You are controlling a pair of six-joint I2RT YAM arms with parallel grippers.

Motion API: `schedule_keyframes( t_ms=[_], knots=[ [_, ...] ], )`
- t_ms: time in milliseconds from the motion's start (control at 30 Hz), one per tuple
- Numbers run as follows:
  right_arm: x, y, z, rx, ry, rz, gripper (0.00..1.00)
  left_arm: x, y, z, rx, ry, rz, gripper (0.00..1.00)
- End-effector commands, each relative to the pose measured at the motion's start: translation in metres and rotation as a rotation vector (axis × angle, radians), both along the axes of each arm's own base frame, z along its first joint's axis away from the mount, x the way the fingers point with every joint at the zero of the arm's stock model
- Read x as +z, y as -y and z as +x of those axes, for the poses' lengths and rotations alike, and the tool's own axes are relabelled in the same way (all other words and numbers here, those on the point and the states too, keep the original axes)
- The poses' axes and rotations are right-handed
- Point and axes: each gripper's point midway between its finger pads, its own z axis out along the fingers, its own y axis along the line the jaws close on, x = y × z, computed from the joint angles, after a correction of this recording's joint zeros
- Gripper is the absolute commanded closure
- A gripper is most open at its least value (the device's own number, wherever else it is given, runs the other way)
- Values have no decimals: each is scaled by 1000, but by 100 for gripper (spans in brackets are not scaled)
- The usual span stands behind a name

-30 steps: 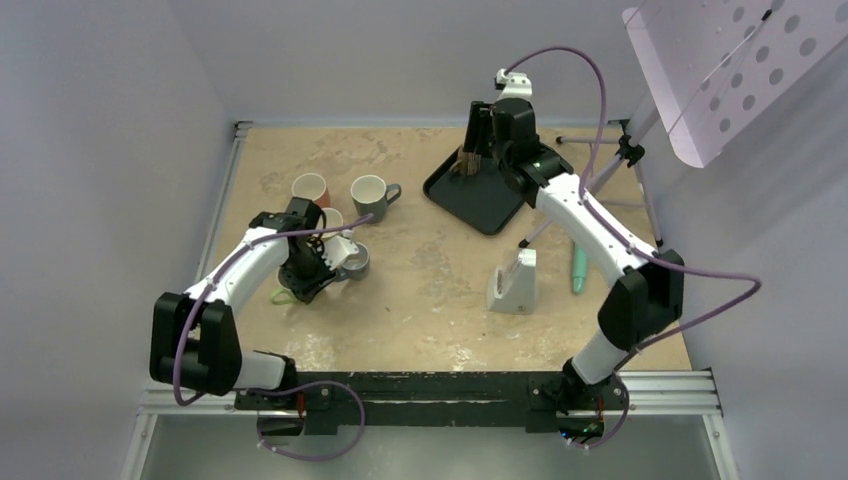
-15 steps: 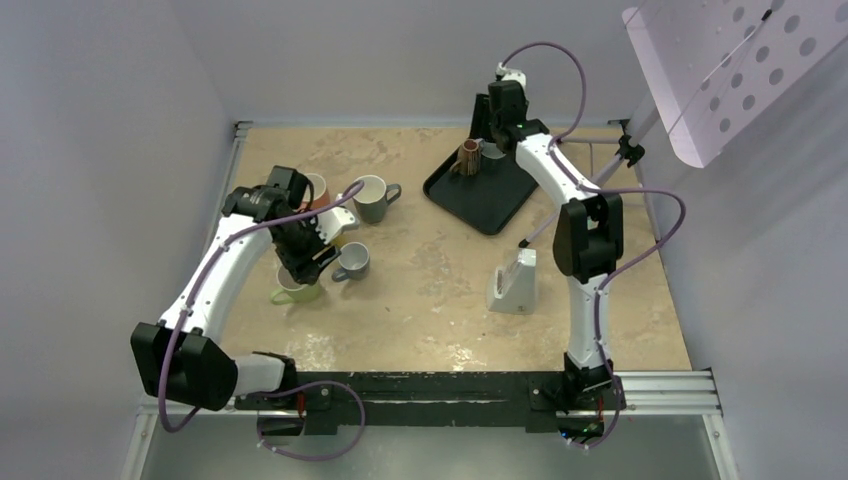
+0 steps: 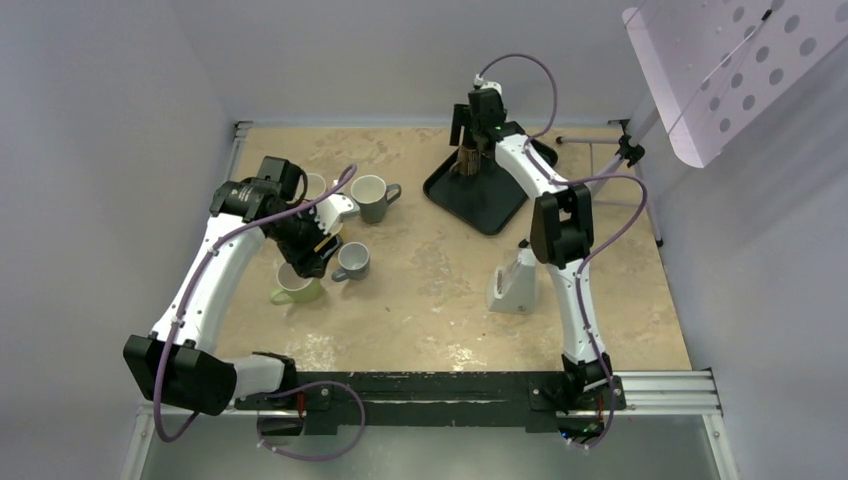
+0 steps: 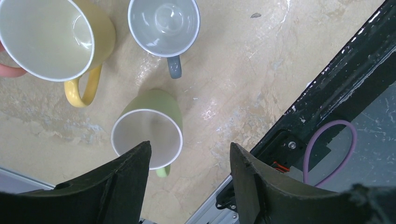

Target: Turn the mug right side up

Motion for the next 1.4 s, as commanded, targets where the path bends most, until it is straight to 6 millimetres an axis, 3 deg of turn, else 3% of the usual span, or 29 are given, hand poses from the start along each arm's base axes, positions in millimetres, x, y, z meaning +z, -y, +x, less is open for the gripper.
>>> schedule_keyframes(
  t_ms=[0,67,167,300,400,533,600,733,967,1033,1267,1367],
  knots=[
    [12,6,4,-35,21,-33,17,17,9,-1,-2,38,-62,33],
    [2,4,4,-21,7,-36,18,17,10,-1,-3,36,-69,33],
    [-15,-3,3,18,-18,-42,27,19,11,0,-2,41,-78,33],
    [-24,-3,-3,26,-38,-59,34,21,13,-1,0,46,-87,33],
    [-21,-1,-7,29,-31,-63,56,22,13,-1,3,48,-89,33],
    [-1,3,-15,48,-6,-78,88,29,20,-2,15,46,-132,33],
    [13,5,-22,56,13,-76,100,36,28,-2,20,43,-182,33],
    [47,2,-41,113,74,-37,100,51,50,8,63,50,-314,32],
    [105,-9,-87,239,171,72,100,100,101,28,149,-37,-641,32],
    [129,-11,-103,272,205,105,100,113,114,30,153,-79,-744,32],
    [210,-50,-183,525,349,422,100,162,147,63,231,-188,-1040,21],
    [238,-65,-215,592,393,545,100,170,157,87,293,-265,-1117,19]
  ],
)
